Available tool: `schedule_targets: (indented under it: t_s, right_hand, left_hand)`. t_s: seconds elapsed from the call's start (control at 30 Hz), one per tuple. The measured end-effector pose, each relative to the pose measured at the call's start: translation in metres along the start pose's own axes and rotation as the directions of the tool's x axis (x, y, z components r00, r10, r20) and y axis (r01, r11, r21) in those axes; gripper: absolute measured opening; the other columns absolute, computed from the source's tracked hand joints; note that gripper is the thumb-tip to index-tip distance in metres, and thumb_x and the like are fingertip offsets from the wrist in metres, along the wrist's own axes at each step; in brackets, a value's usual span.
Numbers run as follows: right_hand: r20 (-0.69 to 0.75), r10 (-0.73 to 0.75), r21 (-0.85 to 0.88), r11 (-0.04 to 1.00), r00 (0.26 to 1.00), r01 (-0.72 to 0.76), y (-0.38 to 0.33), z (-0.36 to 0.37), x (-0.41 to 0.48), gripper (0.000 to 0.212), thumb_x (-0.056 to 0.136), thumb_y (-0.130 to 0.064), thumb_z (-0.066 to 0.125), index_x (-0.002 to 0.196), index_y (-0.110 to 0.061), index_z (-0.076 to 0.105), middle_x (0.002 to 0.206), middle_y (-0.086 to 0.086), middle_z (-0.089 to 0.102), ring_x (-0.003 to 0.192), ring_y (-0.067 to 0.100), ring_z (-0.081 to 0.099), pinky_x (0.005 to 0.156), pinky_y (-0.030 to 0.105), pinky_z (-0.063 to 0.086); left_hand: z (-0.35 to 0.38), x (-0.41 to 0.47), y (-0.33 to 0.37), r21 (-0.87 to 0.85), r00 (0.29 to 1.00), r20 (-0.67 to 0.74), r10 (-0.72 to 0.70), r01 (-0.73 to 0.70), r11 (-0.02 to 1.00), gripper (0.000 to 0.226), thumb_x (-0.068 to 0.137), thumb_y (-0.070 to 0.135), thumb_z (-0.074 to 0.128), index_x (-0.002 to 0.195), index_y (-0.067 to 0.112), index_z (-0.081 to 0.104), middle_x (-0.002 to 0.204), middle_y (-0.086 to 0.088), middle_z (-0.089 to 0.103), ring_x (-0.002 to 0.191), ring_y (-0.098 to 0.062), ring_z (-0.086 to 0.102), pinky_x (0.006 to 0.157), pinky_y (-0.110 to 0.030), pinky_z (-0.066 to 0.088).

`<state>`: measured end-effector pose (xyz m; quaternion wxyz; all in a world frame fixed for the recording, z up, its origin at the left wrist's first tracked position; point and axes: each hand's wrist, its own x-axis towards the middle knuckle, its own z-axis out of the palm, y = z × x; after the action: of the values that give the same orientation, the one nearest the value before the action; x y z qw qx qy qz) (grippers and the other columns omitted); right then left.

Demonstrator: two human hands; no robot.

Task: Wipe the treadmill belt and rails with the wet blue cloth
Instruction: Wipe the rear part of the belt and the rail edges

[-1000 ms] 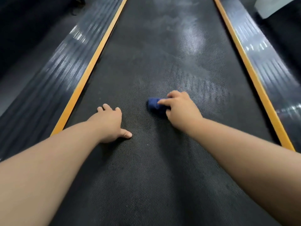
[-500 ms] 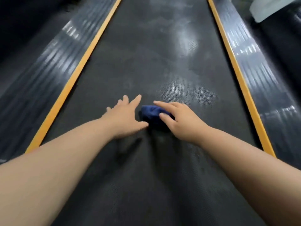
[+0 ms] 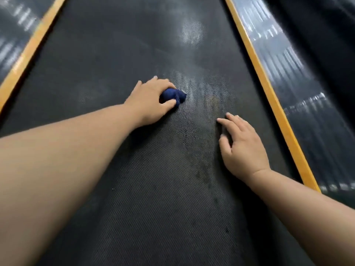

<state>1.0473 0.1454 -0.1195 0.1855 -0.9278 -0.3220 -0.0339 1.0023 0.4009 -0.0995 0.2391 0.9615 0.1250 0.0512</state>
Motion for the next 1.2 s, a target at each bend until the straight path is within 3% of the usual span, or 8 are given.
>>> schedule_targets:
  t_s: [0.2, 0.33, 0.53, 0.67, 0.83, 0.93, 1.07, 1.2]
  right_hand:
    - [-0.005, -0.013, 0.01, 1.0, 1.0, 0.013, -0.001, 0.001, 0.001, 0.053, 0.085, -0.037, 0.034, 0.128, -0.018, 0.058, 0.141, 0.006, 0.049, 0.134, 0.025, 0.038, 0.114, 0.03, 0.021]
    - [0.0, -0.001, 0.004, 1.0, 1.0, 0.001, -0.003, 0.0, -0.001, 0.05, 0.086, -0.034, 0.037, 0.128, -0.018, 0.057, 0.142, 0.006, 0.048, 0.135, 0.025, 0.037, 0.114, 0.03, 0.02]
    - [-0.017, -0.007, -0.006, 1.0, 1.0, 0.007, -0.001, 0.002, 0.0, 0.046, 0.086, -0.029, 0.042, 0.127, -0.019, 0.058, 0.141, 0.005, 0.049, 0.134, 0.024, 0.038, 0.113, 0.024, 0.015]
    - [-0.036, -0.021, -0.003, 1.0, 0.999, 0.021, 0.001, 0.004, 0.002, 0.047, 0.086, -0.032, 0.038, 0.125, -0.018, 0.059, 0.139, 0.006, 0.051, 0.132, 0.026, 0.041, 0.114, 0.03, 0.021]
    - [-0.034, -0.035, -0.028, 0.999, 0.999, 0.034, 0.0, 0.005, 0.003, 0.05, 0.085, -0.032, 0.033, 0.122, -0.014, 0.061, 0.135, 0.011, 0.054, 0.127, 0.03, 0.046, 0.114, 0.033, 0.025]
    - [-0.015, -0.018, -0.015, 1.0, 1.0, 0.017, -0.002, 0.004, 0.001, 0.051, 0.086, -0.032, 0.031, 0.125, -0.015, 0.06, 0.137, 0.01, 0.052, 0.13, 0.03, 0.043, 0.114, 0.033, 0.023]
    - [-0.057, 0.03, 0.062, 0.998, 0.998, -0.026, -0.006, -0.004, -0.003, 0.045, 0.084, -0.021, 0.039, 0.124, -0.014, 0.059, 0.133, 0.007, 0.055, 0.127, 0.027, 0.043, 0.11, 0.026, 0.022]
    - [-0.191, 0.001, -0.032, 0.999, 0.982, -0.007, 0.009, -0.021, -0.017, 0.047, 0.077, -0.02, 0.042, 0.12, -0.016, 0.06, 0.12, 0.004, 0.061, 0.123, 0.03, 0.048, 0.108, 0.042, 0.033]
  left_hand:
    - [0.01, -0.079, 0.004, -0.048, 0.953, 0.049, 0.299, -0.296, 0.954, 0.042, 0.086, 0.051, 0.046, 0.121, 0.031, 0.057, 0.141, 0.011, 0.047, 0.131, -0.01, 0.041, 0.112, -0.04, 0.021]
    - [0.013, -0.107, 0.001, -0.058, 0.902, 0.123, 0.414, -0.41, 0.91, 0.035, 0.086, 0.05, 0.039, 0.119, 0.04, 0.046, 0.141, 0.011, 0.047, 0.13, -0.007, 0.04, 0.11, -0.036, 0.015]
    - [0.005, -0.026, -0.001, -0.005, 0.99, 0.058, 0.129, -0.129, 0.992, 0.034, 0.093, 0.024, 0.057, 0.126, 0.026, 0.053, 0.15, 0.004, 0.036, 0.145, -0.024, 0.017, 0.116, -0.046, 0.009]
    - [0.019, -0.021, 0.024, -0.023, 0.995, -0.096, -0.001, -0.001, 1.0, 0.03, 0.092, 0.025, 0.058, 0.121, 0.027, 0.057, 0.138, 0.003, 0.049, 0.133, -0.022, 0.037, 0.115, -0.045, 0.009]
    - [0.033, -0.099, 0.039, 0.007, 0.949, 0.058, 0.31, -0.31, 0.951, 0.043, 0.086, 0.04, 0.049, 0.126, 0.027, 0.057, 0.142, 0.006, 0.047, 0.135, -0.019, 0.04, 0.112, -0.042, 0.01]
    - [0.03, -0.094, 0.034, 0.062, 0.926, 0.136, 0.353, -0.363, 0.93, 0.042, 0.089, 0.04, 0.05, 0.128, 0.026, 0.056, 0.145, 0.003, 0.044, 0.138, -0.022, 0.035, 0.112, -0.044, 0.01]
    - [0.029, -0.029, 0.037, 0.083, 0.987, 0.102, 0.123, -0.131, 0.988, 0.043, 0.094, 0.029, 0.054, 0.135, 0.034, 0.044, 0.157, 0.004, 0.019, 0.146, -0.024, 0.01, 0.115, -0.05, 0.005]
    - [0.038, 0.012, 0.054, 0.122, 0.999, 0.021, -0.047, 0.044, 0.992, 0.045, 0.096, 0.037, 0.047, 0.14, 0.038, 0.035, 0.159, 0.003, 0.009, 0.146, -0.029, 0.001, 0.114, -0.058, -0.001]
